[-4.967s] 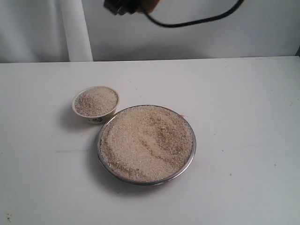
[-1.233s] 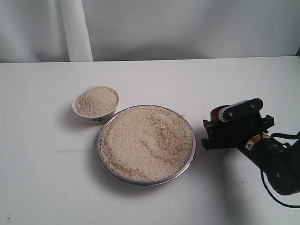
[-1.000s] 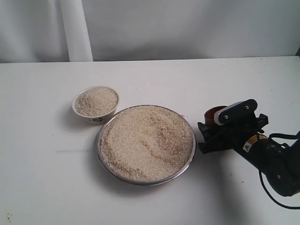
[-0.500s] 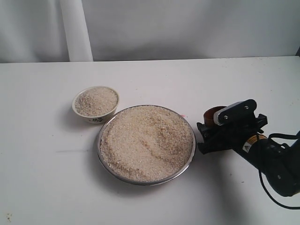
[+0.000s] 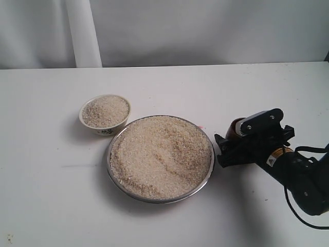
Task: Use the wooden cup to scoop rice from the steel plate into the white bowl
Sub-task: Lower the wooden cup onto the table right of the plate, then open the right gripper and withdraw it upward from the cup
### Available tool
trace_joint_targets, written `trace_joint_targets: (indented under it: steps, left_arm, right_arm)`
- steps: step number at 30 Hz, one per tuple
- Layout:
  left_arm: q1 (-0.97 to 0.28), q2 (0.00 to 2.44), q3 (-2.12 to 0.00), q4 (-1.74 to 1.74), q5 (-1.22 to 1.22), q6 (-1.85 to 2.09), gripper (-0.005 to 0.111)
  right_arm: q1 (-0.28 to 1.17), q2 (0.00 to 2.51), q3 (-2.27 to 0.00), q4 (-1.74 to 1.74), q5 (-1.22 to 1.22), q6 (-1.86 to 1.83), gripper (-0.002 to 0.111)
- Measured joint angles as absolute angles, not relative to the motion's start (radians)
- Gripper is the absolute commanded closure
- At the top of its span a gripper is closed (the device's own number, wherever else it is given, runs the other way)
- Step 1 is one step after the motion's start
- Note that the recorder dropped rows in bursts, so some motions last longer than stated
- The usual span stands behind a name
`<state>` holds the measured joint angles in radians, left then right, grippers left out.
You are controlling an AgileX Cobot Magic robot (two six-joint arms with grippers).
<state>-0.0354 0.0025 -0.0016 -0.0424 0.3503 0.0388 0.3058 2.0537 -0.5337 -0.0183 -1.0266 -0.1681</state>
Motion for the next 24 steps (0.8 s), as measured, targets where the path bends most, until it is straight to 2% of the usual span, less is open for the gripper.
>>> trace_joint_targets:
  steps: [9,17,20,24]
  left_arm:
    - [-0.035,0.003,-0.002,-0.042,0.35,0.039,0.107]
    - [-0.035,0.003,-0.002,-0.042,0.35,0.039,0.107]
    - [-0.035,0.003,-0.002,-0.042,0.35,0.039,0.107]
    - [-0.035,0.003,-0.002,-0.042,0.35,0.039,0.107]
  right_arm:
    - [0.306,2.046,-0.534,-0.016,-1.076,-0.168,0.022]
    - [0.306,1.896,-0.506,-0.051,-1.072,-0.166,0.023]
    - [0.306,1.813,-0.489,-0.107,-1.072,-0.164,0.032]
    - [0.306,1.687,-0.482,-0.164,-1.006,-0.117,0.06]
